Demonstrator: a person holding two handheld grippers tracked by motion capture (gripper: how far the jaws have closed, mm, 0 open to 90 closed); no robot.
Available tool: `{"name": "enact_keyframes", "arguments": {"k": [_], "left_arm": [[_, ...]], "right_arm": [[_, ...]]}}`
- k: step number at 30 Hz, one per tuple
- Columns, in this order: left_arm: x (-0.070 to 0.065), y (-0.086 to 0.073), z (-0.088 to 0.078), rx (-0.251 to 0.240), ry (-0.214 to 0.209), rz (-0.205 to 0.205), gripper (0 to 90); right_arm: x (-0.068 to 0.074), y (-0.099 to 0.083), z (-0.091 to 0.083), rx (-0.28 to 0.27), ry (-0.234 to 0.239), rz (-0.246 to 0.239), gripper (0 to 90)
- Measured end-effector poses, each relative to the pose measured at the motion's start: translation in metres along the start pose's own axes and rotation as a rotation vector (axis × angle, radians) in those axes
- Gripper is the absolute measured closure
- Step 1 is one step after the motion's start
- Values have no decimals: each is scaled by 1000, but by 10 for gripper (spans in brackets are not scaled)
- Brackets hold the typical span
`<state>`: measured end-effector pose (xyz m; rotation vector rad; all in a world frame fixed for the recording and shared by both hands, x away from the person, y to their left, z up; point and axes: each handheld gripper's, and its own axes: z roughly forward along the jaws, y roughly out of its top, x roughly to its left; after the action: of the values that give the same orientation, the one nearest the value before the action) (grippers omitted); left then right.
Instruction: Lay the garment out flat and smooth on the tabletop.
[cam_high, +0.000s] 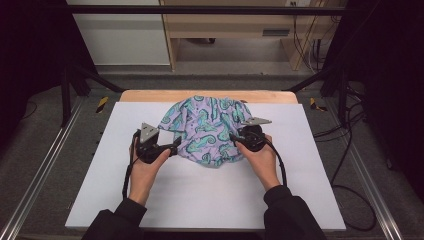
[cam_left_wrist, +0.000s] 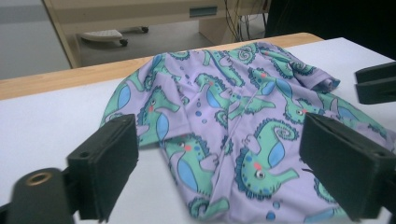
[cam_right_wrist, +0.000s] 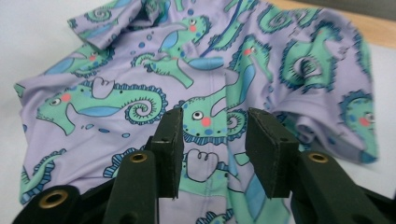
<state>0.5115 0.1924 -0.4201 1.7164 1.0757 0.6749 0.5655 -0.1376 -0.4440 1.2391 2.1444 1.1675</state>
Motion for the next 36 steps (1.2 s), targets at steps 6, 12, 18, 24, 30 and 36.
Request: {"name": "enact_keyframes", "arguments": {"k": [6, 12, 18, 24, 30, 36], "left_arm": [[3, -21, -16, 9, -10, -5, 59], [4, -37, -36, -2, -24, -14, 65], [11, -42, -44, -10, -31, -28, 87], [16, -43, -54, -18, -31, -46, 99], [20, -43, -62, -26, 7, -52, 120], [21, -46, -65, -16, 22, -31, 120]], "right_arm": [[0, -7, 22, 44, 9, 32, 584], [-6, -14, 39, 63, 34, 95, 578], [-2, -16, 45, 77, 55, 63, 736], [3, -12, 44, 76, 56, 7, 866], [16, -5, 29, 49, 62, -44, 880], [56, -1, 13, 24, 158, -141, 881]]}}
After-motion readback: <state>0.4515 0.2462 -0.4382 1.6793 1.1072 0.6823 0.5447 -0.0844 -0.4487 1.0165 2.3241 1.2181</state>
